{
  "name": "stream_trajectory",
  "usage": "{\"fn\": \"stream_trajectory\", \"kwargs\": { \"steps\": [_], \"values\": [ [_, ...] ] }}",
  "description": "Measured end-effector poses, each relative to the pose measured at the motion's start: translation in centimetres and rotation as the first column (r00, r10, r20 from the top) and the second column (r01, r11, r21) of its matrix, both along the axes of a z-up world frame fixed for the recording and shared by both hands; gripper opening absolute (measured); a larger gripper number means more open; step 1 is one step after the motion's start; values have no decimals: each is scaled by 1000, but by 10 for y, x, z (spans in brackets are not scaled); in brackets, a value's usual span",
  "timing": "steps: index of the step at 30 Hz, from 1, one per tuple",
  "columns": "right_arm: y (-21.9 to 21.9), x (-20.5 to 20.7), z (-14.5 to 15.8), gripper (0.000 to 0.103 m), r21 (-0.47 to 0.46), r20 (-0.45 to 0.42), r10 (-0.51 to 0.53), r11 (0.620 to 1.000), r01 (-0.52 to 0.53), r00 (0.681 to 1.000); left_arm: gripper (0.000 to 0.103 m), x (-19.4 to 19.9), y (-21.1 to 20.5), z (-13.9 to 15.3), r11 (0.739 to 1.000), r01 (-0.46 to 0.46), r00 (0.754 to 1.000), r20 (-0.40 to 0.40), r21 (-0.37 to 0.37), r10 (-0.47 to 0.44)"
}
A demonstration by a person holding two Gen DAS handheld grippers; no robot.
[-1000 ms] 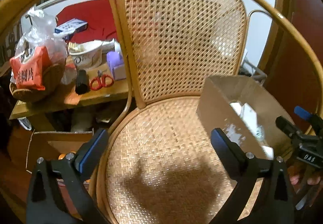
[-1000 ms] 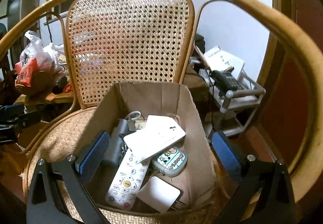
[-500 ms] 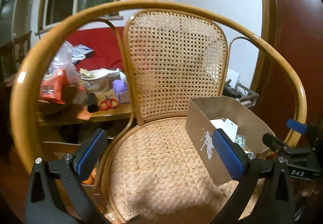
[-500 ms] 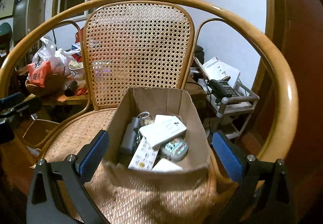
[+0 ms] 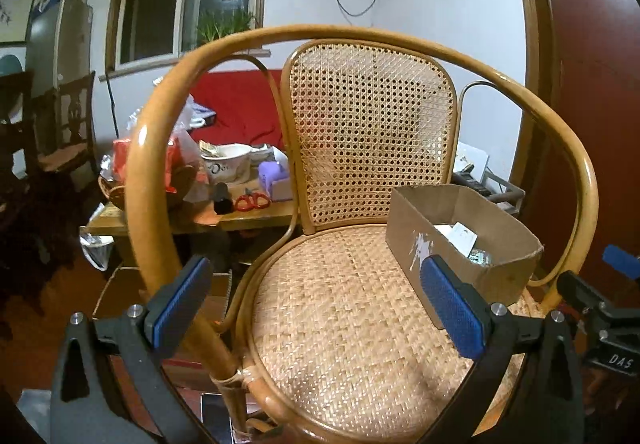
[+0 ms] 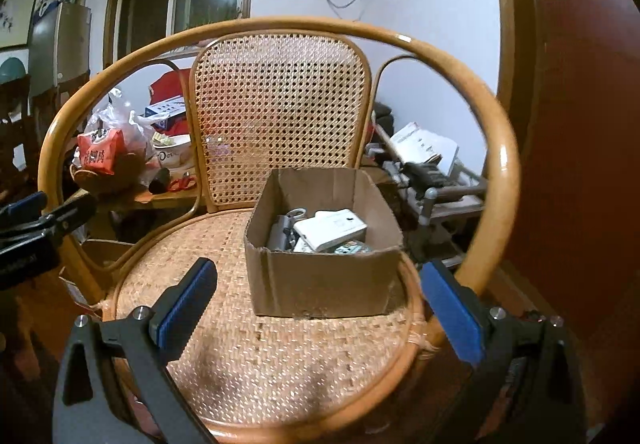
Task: Organize rigid objects
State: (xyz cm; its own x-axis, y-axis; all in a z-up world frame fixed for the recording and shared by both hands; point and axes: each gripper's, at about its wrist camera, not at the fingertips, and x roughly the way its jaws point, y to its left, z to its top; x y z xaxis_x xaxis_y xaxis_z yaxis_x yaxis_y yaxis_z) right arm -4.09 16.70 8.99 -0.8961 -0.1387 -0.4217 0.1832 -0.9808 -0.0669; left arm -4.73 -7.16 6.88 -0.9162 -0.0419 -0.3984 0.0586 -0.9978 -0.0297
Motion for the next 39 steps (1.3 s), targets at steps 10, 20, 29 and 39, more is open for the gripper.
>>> {"fn": "stream_trajectory", "kwargs": {
  "steps": [10,20,29,39],
  "values": [
    [-1,26,-2,103,47,-57,-6,999,8,998,103,26,28,-22,997,-62,996,-66,-52,59],
    [-2,17,-6,103,23,-30,-10,1000,11,1000,103,4,47,-36,996,-77,997,-6,-42,77],
    [-4,19,-6,103,35,-41,-4,999,6,999,103,-2,59,-38,997,-57,998,-2,-46,57],
    [-4,21,-5,103,24,-24,11,1000,-10,1000,103,-1,55,-37,999,-31,999,8,-33,31]
  ]
}}
